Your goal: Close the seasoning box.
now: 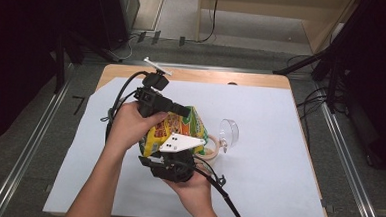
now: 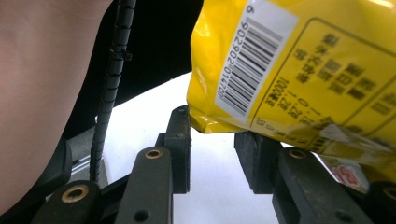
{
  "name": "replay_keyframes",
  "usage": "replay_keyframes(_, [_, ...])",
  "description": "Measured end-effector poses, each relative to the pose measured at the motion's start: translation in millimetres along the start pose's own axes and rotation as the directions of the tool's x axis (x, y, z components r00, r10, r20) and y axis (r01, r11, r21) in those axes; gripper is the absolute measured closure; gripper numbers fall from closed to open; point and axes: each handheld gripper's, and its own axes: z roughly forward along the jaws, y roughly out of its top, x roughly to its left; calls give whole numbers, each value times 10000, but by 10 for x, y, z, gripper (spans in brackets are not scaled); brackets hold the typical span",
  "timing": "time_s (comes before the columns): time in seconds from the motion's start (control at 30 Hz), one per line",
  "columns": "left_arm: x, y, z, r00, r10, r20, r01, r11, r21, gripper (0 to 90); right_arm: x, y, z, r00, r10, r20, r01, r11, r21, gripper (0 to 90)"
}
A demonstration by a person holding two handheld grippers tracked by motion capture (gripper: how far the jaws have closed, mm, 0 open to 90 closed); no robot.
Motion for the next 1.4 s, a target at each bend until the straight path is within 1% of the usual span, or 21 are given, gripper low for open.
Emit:
replay_keyframes(0.13, [-36, 1, -16, 9998, 147, -105, -148, 9998, -109, 758, 4, 4, 7, 10000, 16, -4, -16, 10000, -86, 687])
replay_keyframes(0.27, [-31, 5, 4, 9997, 198, -127, -199, 9998, -83, 759, -2, -1, 3, 10000, 12, 30, -12, 10000, -60, 687])
replay_keyframes(0.33, [-29, 7, 27, 9998, 140, -173, -141, 9999, -44, 759, -18, -9, 6, 10000, 8, 50, -8, 10000, -35, 686])
replay_keyframes(0.5, [-28, 9, 37, 9996, 174, -219, -176, 9998, -84, 760, -37, -11, -3, 10000, -64, 3, 64, 10000, 53, 685])
replay_keyframes(1.07, [-22, 6, 52, 9998, 160, -135, -161, 9999, -46, 761, -45, -15, -14, 9998, -191, -25, 191, 9997, 163, 686])
replay_keyframes(1.4, [-22, 5, 50, 9999, 136, -107, -137, 9999, -47, 760, -39, -14, -16, 9998, -205, -40, 205, 9997, 131, 686])
